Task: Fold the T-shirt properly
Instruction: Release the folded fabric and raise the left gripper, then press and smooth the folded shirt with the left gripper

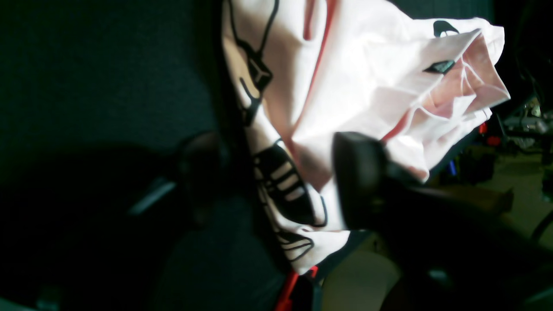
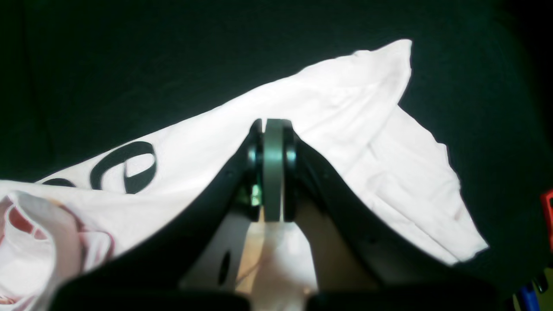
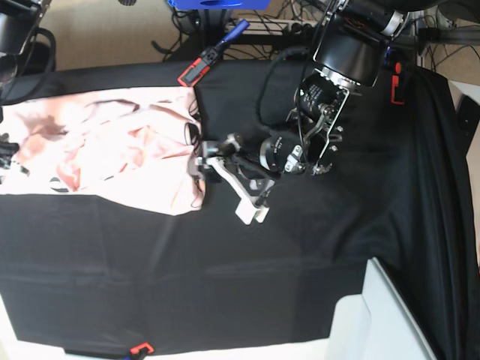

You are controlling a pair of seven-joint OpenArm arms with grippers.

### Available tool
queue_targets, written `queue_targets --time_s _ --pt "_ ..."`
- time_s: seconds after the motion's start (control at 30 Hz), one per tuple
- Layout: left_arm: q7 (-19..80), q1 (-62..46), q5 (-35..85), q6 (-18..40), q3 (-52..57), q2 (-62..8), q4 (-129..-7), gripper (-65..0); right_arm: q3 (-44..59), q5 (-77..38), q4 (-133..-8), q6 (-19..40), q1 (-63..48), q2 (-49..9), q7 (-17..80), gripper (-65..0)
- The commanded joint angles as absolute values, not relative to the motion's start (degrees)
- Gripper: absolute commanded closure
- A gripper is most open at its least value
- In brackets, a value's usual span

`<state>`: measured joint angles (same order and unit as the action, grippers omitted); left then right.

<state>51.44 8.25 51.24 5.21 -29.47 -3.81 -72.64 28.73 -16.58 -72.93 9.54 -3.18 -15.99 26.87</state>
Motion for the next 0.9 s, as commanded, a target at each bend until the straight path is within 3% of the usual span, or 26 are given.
queue_targets --time_s 0.0,0.1,0.17,0.27,0.47,0.63,0.87 --pt "50.95 9.36 52.26 6.2 -29.49 -3.38 -73.89 -47.2 28.88 -16.75 -73.63 9.45 -2.42 -17.1 25.54 0.0" --pt "50.86 9.45 52.18 6.2 -30.99 -3.3 -75.21 -43.2 28.79 -16.75 -73.63 9.45 -2.42 -17.01 25.54 0.0" --pt "50.86 9.98 52.09 6.2 -33.27 -3.21 -76.97 -29.6 28.79 -16.75 -73.63 9.45 -2.51 -17.01 25.54 0.0" --pt "50.77 12.53 52.0 6.02 -37.32 -2.95 -77.32 0.0 28.79 -16.75 -73.63 9.45 -2.51 -17.01 25.54 0.0" --pt "51.03 12.7 52.44 4.26 -37.85 -2.24 -75.65 0.0 29.05 -16.75 -73.63 9.45 -3.3 -17.01 25.63 0.0" --pt "50.86 12.79 54.11 4.35 -37.14 2.59 -72.48 0.0 28.79 -16.75 -73.54 9.45 -3.3 -16.92 25.63 0.0" --pt "46.02 21.05 54.02 3.91 -48.04 8.48 -51.38 0.0 28.79 -16.75 -73.63 9.45 -3.21 -15.52 25.71 0.0"
